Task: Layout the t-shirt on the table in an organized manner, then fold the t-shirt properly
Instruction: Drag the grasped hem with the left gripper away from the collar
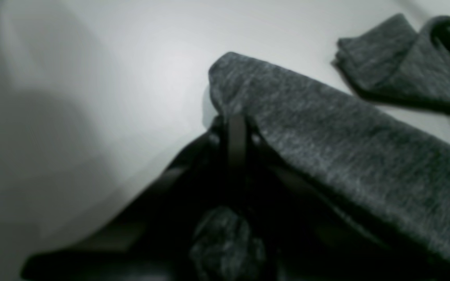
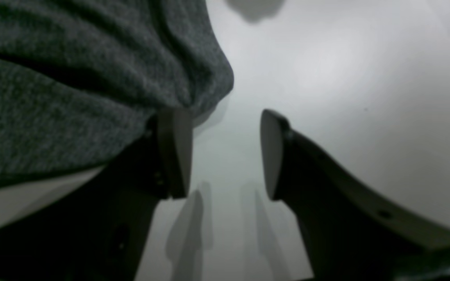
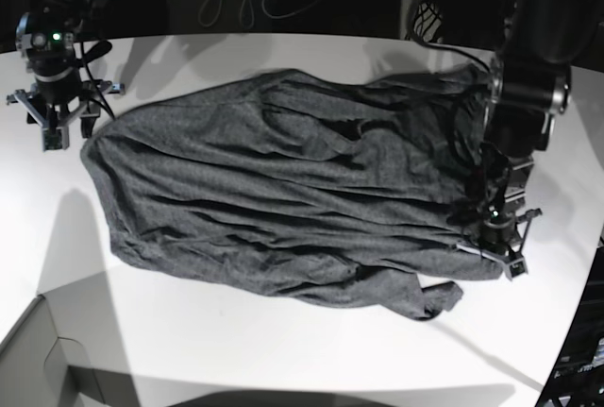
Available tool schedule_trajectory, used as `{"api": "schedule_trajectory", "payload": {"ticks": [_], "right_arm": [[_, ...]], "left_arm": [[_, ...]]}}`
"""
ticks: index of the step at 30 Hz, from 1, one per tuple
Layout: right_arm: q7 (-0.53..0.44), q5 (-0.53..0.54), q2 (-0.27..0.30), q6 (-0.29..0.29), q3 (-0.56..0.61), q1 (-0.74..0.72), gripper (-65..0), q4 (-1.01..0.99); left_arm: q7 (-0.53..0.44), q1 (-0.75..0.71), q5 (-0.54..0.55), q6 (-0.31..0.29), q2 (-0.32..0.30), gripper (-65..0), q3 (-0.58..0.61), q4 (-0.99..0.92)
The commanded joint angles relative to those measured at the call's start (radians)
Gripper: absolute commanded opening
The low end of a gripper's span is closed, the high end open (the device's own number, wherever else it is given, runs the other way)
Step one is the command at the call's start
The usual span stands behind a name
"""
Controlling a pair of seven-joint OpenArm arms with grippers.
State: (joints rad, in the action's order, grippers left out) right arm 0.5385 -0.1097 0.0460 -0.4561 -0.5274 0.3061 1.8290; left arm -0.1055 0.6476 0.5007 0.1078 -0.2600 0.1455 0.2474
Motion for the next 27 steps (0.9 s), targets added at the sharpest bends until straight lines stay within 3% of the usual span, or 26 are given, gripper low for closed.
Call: {"api": "schedule_trajectory", "payload": {"ticks": [1,18,27], "right_arm": [[-0.018,0.005,0.010,0.003,-0.004,0.008,-36.2,0.022],[-0.018,0.003,0.005,0.003,-0.007,0.086,-36.2,0.166],[-0.018,0.000,0.005,0.003,-0.007,0.090,-36.2,0.174]], "left_arm": [[0.033,0.027,0.003,0.010,-0.005,-65.0,-0.002,0.003],[0.034,0.328,-0.003,0.014,-0.042,-64.7,-0.002,0.002],[0.033,0.354,-0.001,0.016,-0.031,-64.5,-0.001,0.002]]}}
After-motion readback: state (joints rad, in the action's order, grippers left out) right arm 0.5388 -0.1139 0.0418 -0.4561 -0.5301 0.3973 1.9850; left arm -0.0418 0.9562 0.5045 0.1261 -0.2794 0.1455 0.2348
